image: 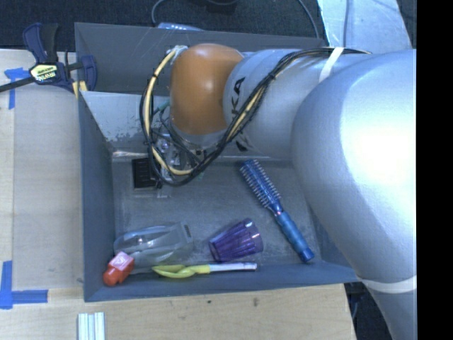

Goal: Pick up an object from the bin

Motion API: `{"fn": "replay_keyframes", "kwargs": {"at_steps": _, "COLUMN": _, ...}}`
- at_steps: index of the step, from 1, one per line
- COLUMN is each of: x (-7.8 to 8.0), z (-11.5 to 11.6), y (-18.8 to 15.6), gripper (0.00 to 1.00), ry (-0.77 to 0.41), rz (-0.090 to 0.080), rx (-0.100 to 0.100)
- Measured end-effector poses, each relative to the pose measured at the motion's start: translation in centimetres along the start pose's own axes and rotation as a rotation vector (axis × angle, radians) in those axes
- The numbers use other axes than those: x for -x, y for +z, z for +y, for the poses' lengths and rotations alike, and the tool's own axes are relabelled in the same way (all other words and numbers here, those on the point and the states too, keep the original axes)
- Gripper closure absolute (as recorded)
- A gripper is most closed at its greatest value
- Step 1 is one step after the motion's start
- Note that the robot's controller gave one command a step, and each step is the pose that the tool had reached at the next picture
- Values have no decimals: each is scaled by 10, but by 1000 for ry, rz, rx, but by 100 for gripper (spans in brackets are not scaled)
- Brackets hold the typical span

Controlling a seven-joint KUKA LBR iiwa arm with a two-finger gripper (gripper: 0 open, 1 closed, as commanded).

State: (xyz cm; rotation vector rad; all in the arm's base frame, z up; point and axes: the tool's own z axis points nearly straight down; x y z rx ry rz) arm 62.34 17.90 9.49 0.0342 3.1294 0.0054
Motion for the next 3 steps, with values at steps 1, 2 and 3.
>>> {"fn": "replay_keyframes", "kwargs": {"at_steps": 1, "x": 0, "z": 0, "y": 0, "gripper": 100, "ry": 1, "rz": 0, "rx": 0}}
{"fn": "replay_keyframes", "kwargs": {"at_steps": 2, "x": 0, "z": 0, "y": 0, "gripper": 100, "ry": 1, "rz": 0, "rx": 0}}
{"fn": "replay_keyframes", "kwargs": {"at_steps": 3, "x": 0, "z": 0, "y": 0, "gripper": 100, "ry": 1, "rz": 0, "rx": 0}}
